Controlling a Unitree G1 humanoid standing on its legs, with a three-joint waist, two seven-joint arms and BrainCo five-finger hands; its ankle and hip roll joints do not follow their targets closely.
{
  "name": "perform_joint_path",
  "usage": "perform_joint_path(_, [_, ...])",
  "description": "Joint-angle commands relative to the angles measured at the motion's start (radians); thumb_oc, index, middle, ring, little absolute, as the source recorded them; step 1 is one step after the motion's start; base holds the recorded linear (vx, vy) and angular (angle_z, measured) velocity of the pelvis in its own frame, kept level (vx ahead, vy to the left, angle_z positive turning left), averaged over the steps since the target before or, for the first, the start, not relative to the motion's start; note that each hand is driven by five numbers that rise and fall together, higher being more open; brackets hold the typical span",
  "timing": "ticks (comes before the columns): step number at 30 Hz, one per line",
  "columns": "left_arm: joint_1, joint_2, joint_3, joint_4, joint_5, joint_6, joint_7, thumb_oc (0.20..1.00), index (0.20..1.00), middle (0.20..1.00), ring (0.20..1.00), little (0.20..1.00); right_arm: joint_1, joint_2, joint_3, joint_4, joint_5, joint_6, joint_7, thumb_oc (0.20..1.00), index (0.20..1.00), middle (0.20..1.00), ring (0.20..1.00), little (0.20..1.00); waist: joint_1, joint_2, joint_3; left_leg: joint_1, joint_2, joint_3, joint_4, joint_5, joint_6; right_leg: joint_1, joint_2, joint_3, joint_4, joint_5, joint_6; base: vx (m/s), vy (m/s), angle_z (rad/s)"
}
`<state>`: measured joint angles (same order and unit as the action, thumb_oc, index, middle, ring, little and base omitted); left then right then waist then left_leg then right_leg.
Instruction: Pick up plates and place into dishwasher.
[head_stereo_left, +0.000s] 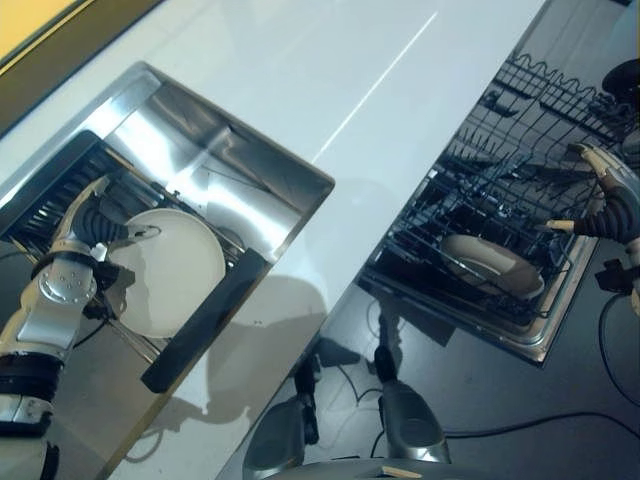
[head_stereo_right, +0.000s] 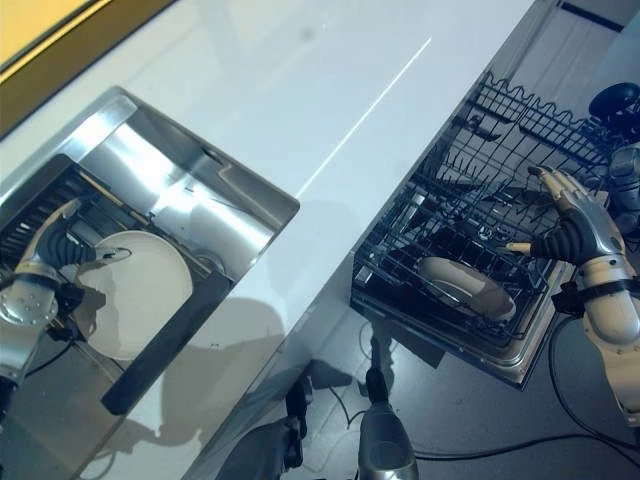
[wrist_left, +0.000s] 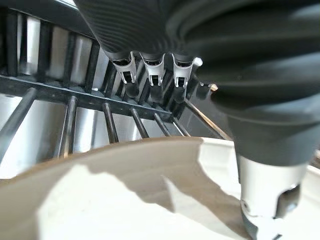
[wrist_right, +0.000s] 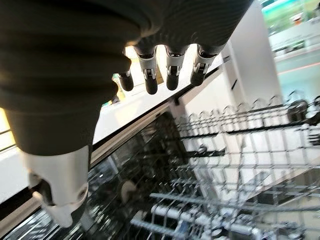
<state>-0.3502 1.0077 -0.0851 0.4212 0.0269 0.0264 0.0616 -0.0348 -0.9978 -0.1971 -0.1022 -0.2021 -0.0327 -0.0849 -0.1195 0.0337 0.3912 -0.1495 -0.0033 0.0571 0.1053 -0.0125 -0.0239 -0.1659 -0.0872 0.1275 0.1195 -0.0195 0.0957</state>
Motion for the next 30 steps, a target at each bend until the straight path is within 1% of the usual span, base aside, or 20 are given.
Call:
perform_joint_path(1, [0.019,0.076,-0.049,0.057,0.050,0.063,-0.158,1.000,1.000,1.000,1.000,1.000,-0.049,-0.079,-0.011,0.014,0.047,0.009,-0.052,1.000,1.000,1.000,1.000,1.000,0.002,-0.016,-0.028,-0.065,-0.056,-0.012,0.099,-0.065,0.054,-0.088,-0.030,0.018,0.088,0.028,0.052,-0.01,0.047,-0.01])
perform_joint_path(3, [0.035,0.104,-0.080,0.042,0.020,0.073,-0.258,1.000,1.000,1.000,1.000,1.000,-0.040,-0.098,-0.013,0.014,0.064,0.003,-0.053,1.000,1.000,1.000,1.000,1.000,0.000,-0.010,-0.027,-0.060,-0.059,-0.008,0.093,-0.064,0.056,-0.083,-0.032,0.017,0.082,0.030,0.051,0.01,0.056,-0.02])
perform_joint_path(5, [0.037,0.111,-0.090,0.033,0.014,0.061,-0.313,1.000,1.000,1.000,1.000,1.000,-0.029,-0.105,-0.020,0.015,0.069,-0.005,-0.052,1.000,1.000,1.000,1.000,1.000,-0.001,-0.007,-0.028,-0.055,-0.060,-0.007,0.091,-0.065,0.057,-0.078,-0.035,0.013,0.080,0.029,0.051,0.01,0.040,-0.04])
perform_joint_path(6, [0.046,0.129,-0.098,0.006,-0.014,0.050,-0.370,1.000,1.000,1.000,1.000,1.000,-0.017,-0.112,-0.029,0.021,0.073,-0.018,-0.049,1.000,1.000,1.000,1.000,1.000,-0.002,-0.003,-0.029,-0.050,-0.061,-0.006,0.088,-0.066,0.057,-0.073,-0.038,0.011,0.075,0.029,0.050,0.02,0.038,-0.04])
perform_joint_path(9, [0.057,0.148,-0.103,-0.052,-0.100,0.053,-0.501,1.000,1.000,1.000,1.000,1.000,0.001,-0.120,-0.040,0.021,0.081,-0.034,-0.044,1.000,1.000,1.000,1.000,1.000,-0.001,0.003,-0.035,-0.039,-0.065,-0.008,0.081,-0.068,0.059,-0.060,-0.040,0.004,0.067,0.028,0.050,0.01,0.010,-0.01])
perform_joint_path(13, [0.089,0.171,-0.102,-0.148,-0.248,0.078,-0.740,1.000,1.000,1.000,1.000,1.000,0.017,-0.126,-0.048,0.017,0.086,-0.037,-0.038,1.000,1.000,1.000,1.000,1.000,0.006,0.013,-0.043,-0.020,-0.069,-0.013,0.073,-0.070,0.060,-0.038,-0.047,-0.011,0.052,0.029,0.053,0.01,-0.006,0.06])
perform_joint_path(14, [0.095,0.173,-0.099,-0.152,-0.256,0.078,-0.756,1.000,1.000,1.000,1.000,1.000,0.019,-0.126,-0.049,0.016,0.086,-0.037,-0.037,1.000,1.000,1.000,1.000,1.000,0.005,0.013,-0.043,-0.018,-0.069,-0.014,0.072,-0.070,0.060,-0.036,-0.048,-0.012,0.051,0.029,0.053,0.01,-0.015,0.11])
perform_joint_path(16, [0.115,0.175,-0.104,-0.206,-0.292,0.100,-0.854,1.000,1.000,1.000,1.000,1.000,0.032,-0.133,-0.051,0.012,0.097,-0.041,-0.034,1.000,1.000,1.000,1.000,1.000,0.007,0.017,-0.051,-0.007,-0.068,-0.016,0.066,-0.072,0.061,-0.023,-0.049,-0.022,0.042,0.028,0.054,0.02,-0.028,0.07])
perform_joint_path(19, [0.137,0.184,-0.103,-0.253,-0.345,0.099,-0.887,1.000,1.000,1.000,1.000,1.000,0.044,-0.142,-0.047,0.006,0.112,-0.034,-0.031,1.000,1.000,1.000,1.000,1.000,0.014,0.020,-0.062,0.010,-0.067,-0.022,0.058,-0.071,0.059,-0.001,-0.052,-0.034,0.031,0.026,0.055,0.03,-0.053,0.07])
perform_joint_path(23, [0.148,0.200,-0.095,-0.325,-0.411,0.106,-0.899,1.000,1.000,1.000,1.000,1.000,0.061,-0.145,-0.048,0.001,0.131,-0.031,-0.026,1.000,1.000,1.000,1.000,1.000,0.025,0.021,-0.078,0.028,-0.066,-0.034,0.047,-0.070,0.056,0.023,-0.054,-0.054,0.020,0.021,0.055,0.02,-0.070,0.10])
perform_joint_path(27, [0.202,0.227,-0.044,-0.452,-0.488,0.094,-0.907,1.000,1.000,1.000,1.000,1.000,0.114,-0.144,-0.076,-0.017,0.156,-0.032,-0.025,1.000,1.000,1.000,1.000,1.000,0.046,0.019,-0.098,0.040,-0.063,-0.052,0.037,-0.068,0.052,0.048,-0.057,-0.080,0.006,0.016,0.054,0.01,-0.086,0.15])
perform_joint_path(30, [0.239,0.227,-0.010,-0.521,-0.512,0.089,-0.919,1.000,1.000,1.000,1.000,1.000,0.140,-0.139,-0.091,-0.021,0.164,-0.032,-0.020,1.000,1.000,1.000,1.000,1.000,0.059,0.018,-0.111,0.049,-0.061,-0.064,0.028,-0.064,0.050,0.064,-0.057,-0.098,0.000,0.013,0.052,0.02,-0.076,0.21])
